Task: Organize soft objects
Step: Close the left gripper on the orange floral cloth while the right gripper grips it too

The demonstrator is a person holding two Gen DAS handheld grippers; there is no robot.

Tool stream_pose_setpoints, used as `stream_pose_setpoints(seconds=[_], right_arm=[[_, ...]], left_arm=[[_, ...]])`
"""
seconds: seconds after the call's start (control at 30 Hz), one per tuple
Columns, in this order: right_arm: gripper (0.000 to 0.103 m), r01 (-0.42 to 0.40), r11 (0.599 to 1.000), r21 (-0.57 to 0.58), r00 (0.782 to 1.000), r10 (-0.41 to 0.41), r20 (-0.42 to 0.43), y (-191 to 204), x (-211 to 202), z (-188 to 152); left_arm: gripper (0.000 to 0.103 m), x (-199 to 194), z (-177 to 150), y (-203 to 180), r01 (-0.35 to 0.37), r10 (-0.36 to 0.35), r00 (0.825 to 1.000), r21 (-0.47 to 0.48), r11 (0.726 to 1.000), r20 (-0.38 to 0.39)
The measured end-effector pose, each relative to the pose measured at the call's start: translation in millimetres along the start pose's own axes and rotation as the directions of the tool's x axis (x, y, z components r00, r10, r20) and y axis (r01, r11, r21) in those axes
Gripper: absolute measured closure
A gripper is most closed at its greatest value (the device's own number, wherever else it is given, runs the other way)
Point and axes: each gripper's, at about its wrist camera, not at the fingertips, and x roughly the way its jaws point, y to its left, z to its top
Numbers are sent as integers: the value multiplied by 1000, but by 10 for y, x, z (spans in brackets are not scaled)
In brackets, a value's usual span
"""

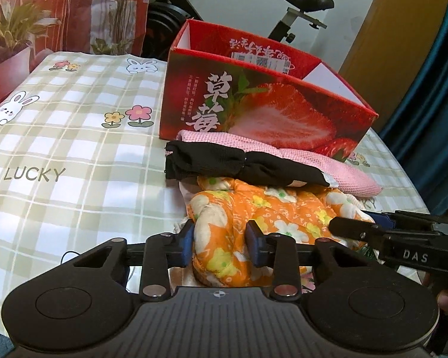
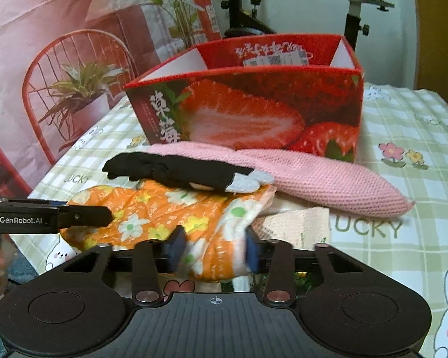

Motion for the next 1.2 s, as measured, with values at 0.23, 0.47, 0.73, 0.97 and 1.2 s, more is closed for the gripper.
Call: stream_pose_setpoints(seconds=[0.23, 0.47, 0.73, 0.97, 1.2], right_arm=[[86, -21, 1000, -12, 998, 22, 56, 21, -126, 39], [87, -31, 1000, -3, 999, 31, 44, 19, -119, 28], [87, -36, 999, 20, 999, 35, 24, -16, -49, -10], [94, -43, 999, 24, 998, 42, 39, -30, -75, 16], [95, -65, 998, 17, 993, 63, 96, -33, -247, 103]], left_arm=[[76, -78, 12, -49, -3, 2, 1000, 32, 999, 30], [76, -39, -12, -1, -2, 2, 1000, 13, 1000, -3], [75, 53, -25, 39, 5, -5, 1000, -9, 1000, -27], [82, -9, -6, 55, 23, -23, 1000, -22, 1000, 11], [87, -152, 48, 8, 38, -38, 997, 2, 999, 62]])
